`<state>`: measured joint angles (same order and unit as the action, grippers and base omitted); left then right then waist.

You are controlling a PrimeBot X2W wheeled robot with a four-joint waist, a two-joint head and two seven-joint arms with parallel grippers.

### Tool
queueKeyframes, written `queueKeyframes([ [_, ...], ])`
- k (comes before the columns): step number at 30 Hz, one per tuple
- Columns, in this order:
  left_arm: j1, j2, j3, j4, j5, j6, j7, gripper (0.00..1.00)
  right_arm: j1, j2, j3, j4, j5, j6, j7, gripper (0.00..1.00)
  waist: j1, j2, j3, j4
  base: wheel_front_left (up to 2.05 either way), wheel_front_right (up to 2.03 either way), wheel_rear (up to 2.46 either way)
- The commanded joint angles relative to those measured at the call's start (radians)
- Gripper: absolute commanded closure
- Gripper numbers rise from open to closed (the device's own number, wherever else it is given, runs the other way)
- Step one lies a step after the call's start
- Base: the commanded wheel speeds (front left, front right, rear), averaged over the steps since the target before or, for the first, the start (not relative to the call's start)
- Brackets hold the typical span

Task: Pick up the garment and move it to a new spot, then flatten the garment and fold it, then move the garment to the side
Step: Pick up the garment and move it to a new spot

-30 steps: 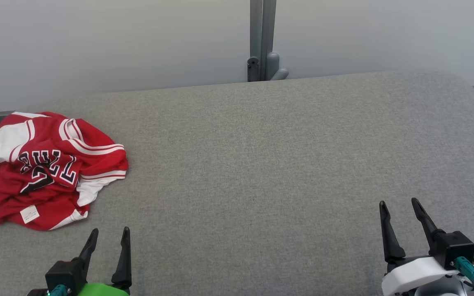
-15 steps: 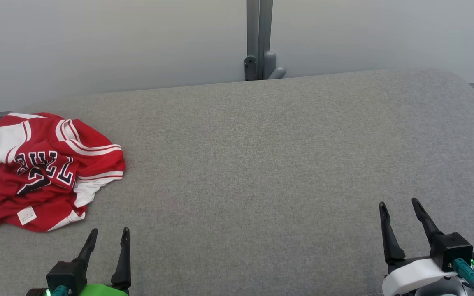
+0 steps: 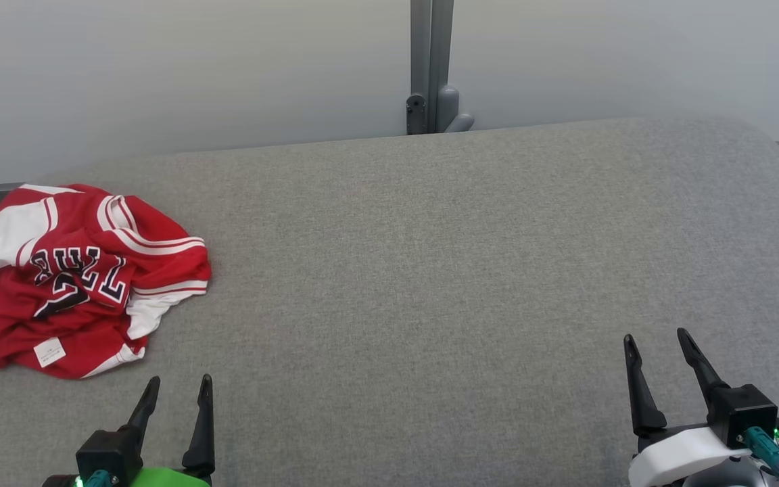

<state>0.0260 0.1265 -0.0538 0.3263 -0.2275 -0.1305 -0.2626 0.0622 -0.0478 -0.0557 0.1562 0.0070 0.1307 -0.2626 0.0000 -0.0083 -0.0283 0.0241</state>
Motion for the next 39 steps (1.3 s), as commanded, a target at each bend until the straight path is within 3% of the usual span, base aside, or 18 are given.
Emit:
queueKeyframes([
  [1, -0.001, 0.008, -0.001, 0.002, 0.007, 0.0, -0.003, 0.0, 0.009, -0.004, 0.001, -0.001, 0.008, 0.0, -0.004, 0.0, 0.0, 0.0083, 0.0, 0.008, 0.0, 0.0, 0.0],
  [9, -0.005, 0.01, -0.005, 0.004, 0.008, 0.0, -0.003, 0.0, 0.016, -0.004, 0.013, -0.003, 0.02, 0.0, -0.003, 0.0, 0.0, 0.0083, -0.009, 0.073, 0.0, 0.0, 0.0],
  [20, 0.028, 0.025, 0.03, 0.0, 0.007, 0.0, -0.003, 0.0, 0.002, -0.004, 0.051, 0.006, 0.028, 0.0, -0.004, 0.0, 0.0, 0.0083, -0.017, 0.284, 0.0, 0.0, 0.0],
  [24, 0.043, 0.022, 0.047, -0.005, 0.006, 0.0, -0.002, 0.0, -0.008, -0.004, 0.071, 0.011, 0.039, 0.0, -0.003, 0.0, 0.0, 0.0083, -0.014, 0.324, 0.0, 0.0, 0.0],
  [34, 0.051, 0.007, 0.077, -0.017, 0.012, 0.0, -0.002, 0.0, -0.004, -0.005, 0.085, 0.013, 0.063, 0.0, -0.003, 0.0, 0.0, 0.0083, 0.01, 0.316, 0.0, 0.0, 0.0],
  [39, -0.034, -0.018, 0.092, -0.001, -0.06, 0.0, -0.002, 0.0, -0.041, -0.005, 0.082, -0.005, 0.036, 0.0, -0.003, 0.0, 0.0, 0.0083, 0.081, 0.276, 0.0, 0.0, 0.0],
])
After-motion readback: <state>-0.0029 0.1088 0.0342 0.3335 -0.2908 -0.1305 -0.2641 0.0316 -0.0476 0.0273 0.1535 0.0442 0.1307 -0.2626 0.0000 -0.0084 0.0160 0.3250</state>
